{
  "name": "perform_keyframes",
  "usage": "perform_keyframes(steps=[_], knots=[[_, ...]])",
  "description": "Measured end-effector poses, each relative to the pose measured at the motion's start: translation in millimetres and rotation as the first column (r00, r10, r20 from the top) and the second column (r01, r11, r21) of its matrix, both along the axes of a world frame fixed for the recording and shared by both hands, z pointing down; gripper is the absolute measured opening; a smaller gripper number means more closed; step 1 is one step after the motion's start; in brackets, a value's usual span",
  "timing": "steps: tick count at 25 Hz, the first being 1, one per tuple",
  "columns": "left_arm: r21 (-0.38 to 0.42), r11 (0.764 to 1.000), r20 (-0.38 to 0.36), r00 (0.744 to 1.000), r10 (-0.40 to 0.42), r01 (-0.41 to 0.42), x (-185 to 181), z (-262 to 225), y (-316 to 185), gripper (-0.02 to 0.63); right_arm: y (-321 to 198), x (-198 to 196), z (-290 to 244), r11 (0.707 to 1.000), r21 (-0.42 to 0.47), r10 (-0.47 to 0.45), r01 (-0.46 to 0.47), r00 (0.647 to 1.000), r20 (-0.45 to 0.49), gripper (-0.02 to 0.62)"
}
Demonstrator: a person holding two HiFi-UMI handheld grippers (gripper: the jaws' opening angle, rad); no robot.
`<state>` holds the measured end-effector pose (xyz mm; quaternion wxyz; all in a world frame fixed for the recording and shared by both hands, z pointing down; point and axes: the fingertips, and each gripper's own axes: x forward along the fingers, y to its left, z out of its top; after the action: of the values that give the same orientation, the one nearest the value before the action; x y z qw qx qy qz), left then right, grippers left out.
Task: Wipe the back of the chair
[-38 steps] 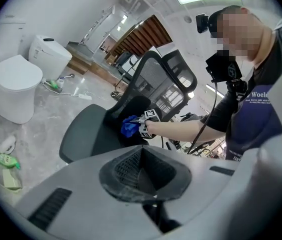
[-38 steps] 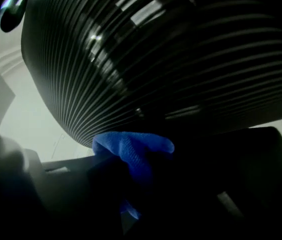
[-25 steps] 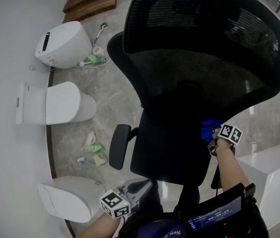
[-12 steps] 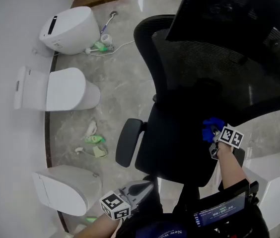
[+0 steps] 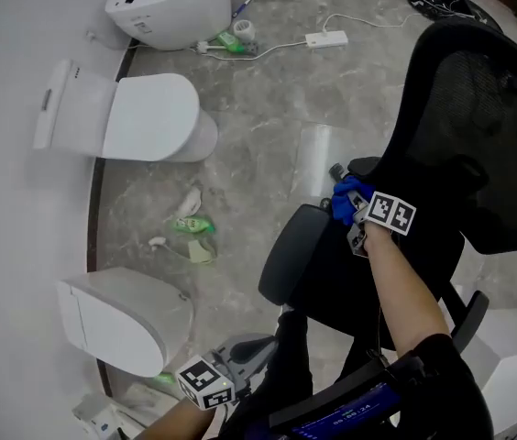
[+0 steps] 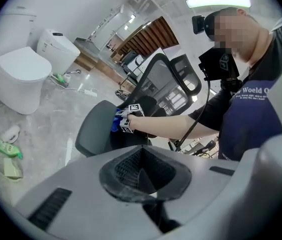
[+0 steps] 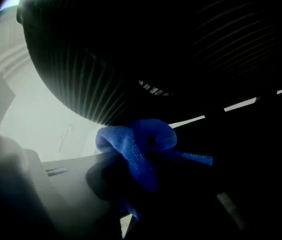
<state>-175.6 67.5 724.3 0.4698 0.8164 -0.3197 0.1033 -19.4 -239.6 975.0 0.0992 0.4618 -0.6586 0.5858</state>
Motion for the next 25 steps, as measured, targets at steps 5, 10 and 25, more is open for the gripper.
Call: perform_keyframes(steps=[5, 10, 25], knots=[[-0.019, 0.998, 0.006, 0.999, -0.054, 0.054, -28.3, 14.4, -3.6, 0.002, -19.2, 1.2, 16.4, 1.0, 0.003, 0.03, -0.03, 0.999, -0.046, 0.063], [-0.016, 0.999, 0.004, 0.999, -0.034, 0.034, -13.9, 16.3, -12.3, 0.002, -14.0, 54.2, 14.2, 0.993, 0.019, 0.117, -0.116, 0.991, -0.064, 0.063], [0.009, 0.986, 0.003, 0.986, 0.166, -0.166, 122.3, -18.8, -27.8, 0.002, 131.4, 380.2, 5.0, 0.797, -0.035, 0.576, -0.603, 0.777, -0.256, 0.063]])
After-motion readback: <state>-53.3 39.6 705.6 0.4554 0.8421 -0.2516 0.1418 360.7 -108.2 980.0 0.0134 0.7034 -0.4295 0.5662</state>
